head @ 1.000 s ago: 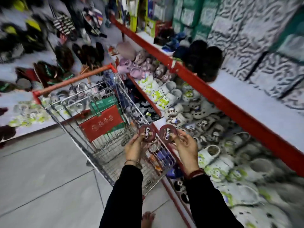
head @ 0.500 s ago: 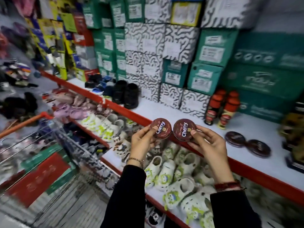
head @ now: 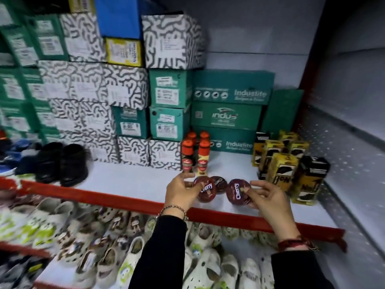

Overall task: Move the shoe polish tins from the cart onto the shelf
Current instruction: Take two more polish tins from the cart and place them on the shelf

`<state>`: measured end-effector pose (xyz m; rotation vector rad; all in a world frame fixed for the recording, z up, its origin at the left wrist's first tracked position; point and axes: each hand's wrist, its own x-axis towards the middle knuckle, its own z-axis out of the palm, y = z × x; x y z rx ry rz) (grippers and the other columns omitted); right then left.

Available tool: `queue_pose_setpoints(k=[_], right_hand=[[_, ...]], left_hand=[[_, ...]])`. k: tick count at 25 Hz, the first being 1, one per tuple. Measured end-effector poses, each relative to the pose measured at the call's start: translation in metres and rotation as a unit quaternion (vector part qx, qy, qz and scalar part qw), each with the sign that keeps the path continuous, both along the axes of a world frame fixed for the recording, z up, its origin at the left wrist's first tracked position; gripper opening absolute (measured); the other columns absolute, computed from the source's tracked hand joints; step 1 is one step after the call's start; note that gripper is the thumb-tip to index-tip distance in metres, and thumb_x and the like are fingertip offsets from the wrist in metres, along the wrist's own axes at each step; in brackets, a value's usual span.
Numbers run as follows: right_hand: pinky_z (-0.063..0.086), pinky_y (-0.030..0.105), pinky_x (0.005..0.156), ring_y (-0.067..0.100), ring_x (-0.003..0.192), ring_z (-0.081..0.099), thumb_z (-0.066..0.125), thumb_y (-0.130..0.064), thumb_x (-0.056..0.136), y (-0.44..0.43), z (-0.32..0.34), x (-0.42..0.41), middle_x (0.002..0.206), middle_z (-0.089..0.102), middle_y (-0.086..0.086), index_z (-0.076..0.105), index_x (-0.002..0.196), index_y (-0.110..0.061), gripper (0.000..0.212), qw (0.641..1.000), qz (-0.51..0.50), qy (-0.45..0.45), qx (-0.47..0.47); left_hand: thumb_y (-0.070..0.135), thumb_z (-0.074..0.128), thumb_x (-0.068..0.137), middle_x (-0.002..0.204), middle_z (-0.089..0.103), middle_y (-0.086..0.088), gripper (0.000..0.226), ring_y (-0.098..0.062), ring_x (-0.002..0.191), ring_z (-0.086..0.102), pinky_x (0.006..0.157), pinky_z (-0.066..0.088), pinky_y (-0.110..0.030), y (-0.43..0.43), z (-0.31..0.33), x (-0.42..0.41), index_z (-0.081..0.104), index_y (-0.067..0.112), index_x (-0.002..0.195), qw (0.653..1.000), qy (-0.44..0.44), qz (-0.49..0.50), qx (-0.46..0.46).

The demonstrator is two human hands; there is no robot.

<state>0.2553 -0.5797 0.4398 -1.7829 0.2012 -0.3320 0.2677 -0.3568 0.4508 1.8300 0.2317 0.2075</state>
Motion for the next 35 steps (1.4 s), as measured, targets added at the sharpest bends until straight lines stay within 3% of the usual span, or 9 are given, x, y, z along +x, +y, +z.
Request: queue_pose_setpoints(k=[4, 9, 13, 17, 20, 22, 25, 29, 35], right_hand=[[0.062, 0.043, 0.080, 0.021, 0.076, 0.073, 0.077, -0.016, 0.081, -0.013, -0.011, 0.003, 0.080, 0.076, 0.007, 0.076, 0.097, -0.009, 0.018, 0.993, -0.030, 0.049, -0.107], [0.056, 0.032, 0.091, 0.022, 0.096, 0.073, 0.071, -0.015, 0.082, -0.007, -0.017, 0.007, 0.098, 0.079, 0.008, 0.078, 0.099, -0.010, 0.019, 0.978, -0.051, 0.072, -0.192], [0.056, 0.028, 0.084, 0.018, 0.091, 0.071, 0.078, -0.012, 0.076, -0.003, -0.017, 0.008, 0.095, 0.076, 0.006, 0.074, 0.104, -0.011, 0.029, 0.981, -0.038, 0.096, -0.164], [0.048, 0.013, 0.068, 0.009, 0.087, 0.069, 0.078, -0.008, 0.077, -0.005, -0.017, 0.009, 0.098, 0.074, 0.003, 0.072, 0.106, -0.014, 0.030, 0.985, -0.016, 0.088, -0.150], [0.048, 0.030, 0.103, 0.021, 0.125, 0.059, 0.063, -0.008, 0.088, -0.005, -0.016, 0.010, 0.132, 0.064, 0.006, 0.059, 0.134, -0.015, 0.046, 0.963, 0.043, 0.093, -0.248], [0.025, 0.040, 0.123, 0.024, 0.149, 0.031, 0.047, -0.008, 0.094, 0.000, -0.017, 0.016, 0.160, 0.034, 0.005, 0.033, 0.153, -0.015, 0.062, 0.909, 0.109, 0.105, -0.389], [0.001, 0.049, 0.126, 0.021, 0.156, 0.006, 0.035, -0.009, 0.095, 0.008, -0.019, 0.026, 0.168, 0.013, 0.002, 0.020, 0.157, -0.015, 0.065, 0.877, 0.143, 0.113, -0.445], [0.002, 0.047, 0.126, 0.021, 0.156, 0.007, 0.034, -0.007, 0.094, 0.008, -0.023, 0.031, 0.167, 0.014, 0.003, 0.020, 0.157, -0.015, 0.065, 0.877, 0.146, 0.105, -0.446], [0.005, 0.045, 0.127, 0.021, 0.156, 0.008, 0.035, -0.007, 0.093, 0.006, -0.025, 0.032, 0.167, 0.015, 0.003, 0.022, 0.157, -0.014, 0.066, 0.884, 0.156, 0.091, -0.431]], left_hand=[[0.028, 0.078, 0.076, 0.096, 0.074, -0.006, 0.034, -0.024, 0.097, 0.071, 0.093, 0.056, -0.032, -0.010, -0.014, 0.013, 0.072, 0.016, 0.106, 0.995, 0.072, -0.039, 0.051], [0.036, 0.071, 0.081, 0.111, 0.075, -0.006, 0.028, -0.024, 0.106, 0.068, 0.093, 0.053, -0.029, -0.011, -0.017, 0.022, 0.074, 0.022, 0.105, 0.977, 0.092, -0.072, 0.177], [0.035, 0.071, 0.083, 0.113, 0.076, -0.006, 0.033, -0.023, 0.108, 0.068, 0.097, 0.053, -0.031, -0.018, -0.020, 0.026, 0.077, 0.017, 0.109, 0.960, 0.096, -0.136, 0.227], [0.033, 0.072, 0.082, 0.115, 0.075, -0.005, 0.032, -0.023, 0.107, 0.069, 0.099, 0.054, -0.033, -0.020, -0.024, 0.033, 0.077, 0.018, 0.110, 0.957, 0.086, -0.149, 0.232], [0.027, 0.059, 0.089, 0.131, 0.065, -0.006, 0.033, -0.027, 0.120, 0.060, 0.107, 0.048, -0.037, -0.023, -0.023, 0.039, 0.070, 0.019, 0.120, 0.943, 0.058, -0.172, 0.280], [0.018, 0.048, 0.092, 0.153, 0.042, -0.005, 0.045, -0.028, 0.139, 0.039, 0.118, 0.034, -0.038, -0.028, -0.024, 0.044, 0.055, 0.018, 0.137, 0.910, 0.021, -0.205, 0.360], [0.009, 0.046, 0.089, 0.165, 0.017, -0.002, 0.066, -0.024, 0.152, 0.016, 0.126, 0.017, -0.036, -0.035, -0.026, 0.047, 0.030, 0.014, 0.153, 0.887, -0.019, -0.245, 0.391], [0.006, 0.043, 0.089, 0.168, 0.007, -0.003, 0.075, -0.021, 0.156, 0.002, 0.128, 0.008, -0.036, -0.042, -0.023, 0.056, 0.014, 0.014, 0.158, 0.869, -0.018, -0.294, 0.397], [0.009, 0.045, 0.086, 0.163, 0.027, -0.002, 0.068, -0.023, 0.150, 0.026, 0.124, 0.026, -0.037, -0.041, -0.021, 0.060, 0.034, 0.016, 0.152, 0.868, -0.005, -0.296, 0.399]])
